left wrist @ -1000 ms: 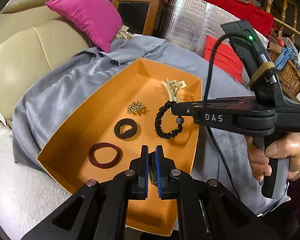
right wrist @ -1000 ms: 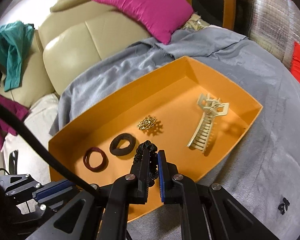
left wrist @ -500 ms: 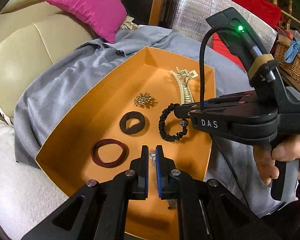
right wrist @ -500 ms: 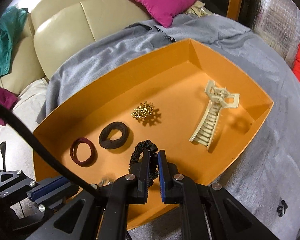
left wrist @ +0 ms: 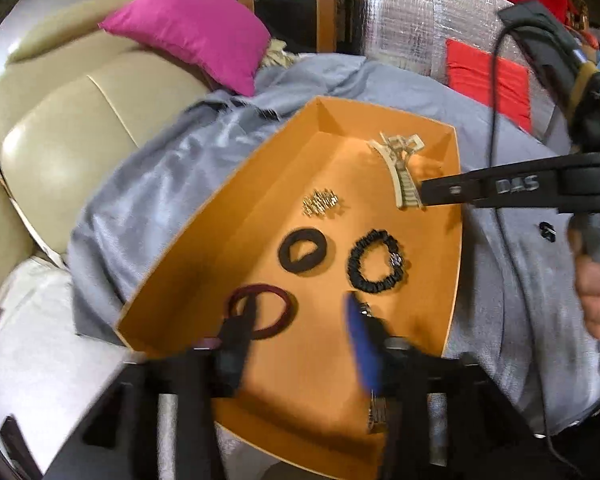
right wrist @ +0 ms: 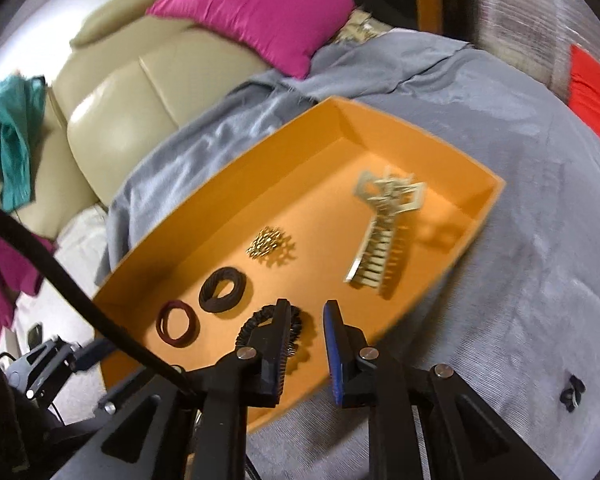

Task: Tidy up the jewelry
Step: 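Open both grippers in the tray and move them back over the bed, then move the left gripper over the black ring item while the right approaches the silver bangle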

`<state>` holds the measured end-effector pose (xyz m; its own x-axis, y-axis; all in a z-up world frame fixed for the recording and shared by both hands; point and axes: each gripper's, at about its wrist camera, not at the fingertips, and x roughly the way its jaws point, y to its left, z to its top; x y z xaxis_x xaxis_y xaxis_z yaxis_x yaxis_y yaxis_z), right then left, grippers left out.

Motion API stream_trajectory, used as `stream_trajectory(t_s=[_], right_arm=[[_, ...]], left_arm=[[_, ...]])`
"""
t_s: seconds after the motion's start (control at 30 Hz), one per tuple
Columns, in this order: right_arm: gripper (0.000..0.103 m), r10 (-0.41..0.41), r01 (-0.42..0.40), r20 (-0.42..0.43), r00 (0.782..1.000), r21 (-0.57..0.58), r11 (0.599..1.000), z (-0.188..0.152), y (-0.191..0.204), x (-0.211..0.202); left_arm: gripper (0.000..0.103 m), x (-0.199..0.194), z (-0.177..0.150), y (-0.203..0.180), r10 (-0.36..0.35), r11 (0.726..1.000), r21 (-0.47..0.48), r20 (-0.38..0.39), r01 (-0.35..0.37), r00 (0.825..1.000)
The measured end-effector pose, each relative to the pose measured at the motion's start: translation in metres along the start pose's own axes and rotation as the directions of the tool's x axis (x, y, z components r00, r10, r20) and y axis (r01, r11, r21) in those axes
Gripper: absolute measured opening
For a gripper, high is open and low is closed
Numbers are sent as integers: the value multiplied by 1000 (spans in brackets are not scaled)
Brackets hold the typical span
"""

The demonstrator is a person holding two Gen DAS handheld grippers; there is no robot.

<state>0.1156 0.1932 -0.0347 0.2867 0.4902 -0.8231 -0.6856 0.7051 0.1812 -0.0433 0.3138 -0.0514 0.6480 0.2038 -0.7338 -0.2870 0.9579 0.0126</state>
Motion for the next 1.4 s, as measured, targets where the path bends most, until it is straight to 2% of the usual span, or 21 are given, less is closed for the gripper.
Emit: stream_trajectory(t_s=[0.17, 0.37, 0.47, 0.53, 0.6, 0.8, 0.9, 1.03, 1.13, 1.2, 1.3, 1.4], right_arm=[[20, 26, -32, 75, 997, 92, 995, -13, -35, -39], [32, 17, -54, 164, 986, 221, 974, -50, -105, -96], [33, -22, -50, 219, 976, 315, 948, -77, -152, -128], [33, -50, -52, 250, 967, 386, 921, -97, -184, -147], [33, -85, -65, 287, 954, 476, 877, -123, -223, -170], [36, -164, -130, 371, 914, 650, 749, -186, -300, -213], [36, -168, -181, 405, 899, 693, 698, -206, -324, -226], [36, -222, -180, 416, 882, 731, 658, -230, -351, -247], [36, -265, -189, 430, 863, 762, 620, -251, -371, -266], [36, -294, -203, 435, 851, 789, 580, -267, -383, -277], [37, -309, -210, 427, 850, 812, 544, -275, -394, -279], [38, -310, -199, 413, 856, 818, 539, -271, -397, -274]], left_arm=[[71, -19, 6, -12, 76, 996, 45, 49, -78, 996], [74, -41, 15, -36, 95, 991, 89, 89, -103, 991], [77, -53, 22, -60, 90, 986, 128, 123, -106, 988], [78, -59, 27, -80, 67, 983, 163, 141, -90, 988], [78, -64, 32, -105, 43, 976, 205, 150, -74, 988], [78, -63, 45, -185, -30, 948, 317, 124, -11, 992], [78, -50, 53, -224, -58, 943, 333, 78, 29, 995], [78, -28, 57, -269, -73, 950, 304, 22, 63, 997], [78, -13, 57, -301, -89, 947, 310, 12, 81, 996], [78, -3, 57, -318, -86, 942, 326, 4, 80, 996], [78, 12, 56, -331, -75, 936, 345, -8, 73, 997], [78, 20, 55, -331, -61, 938, 343, -4, 59, 998]])
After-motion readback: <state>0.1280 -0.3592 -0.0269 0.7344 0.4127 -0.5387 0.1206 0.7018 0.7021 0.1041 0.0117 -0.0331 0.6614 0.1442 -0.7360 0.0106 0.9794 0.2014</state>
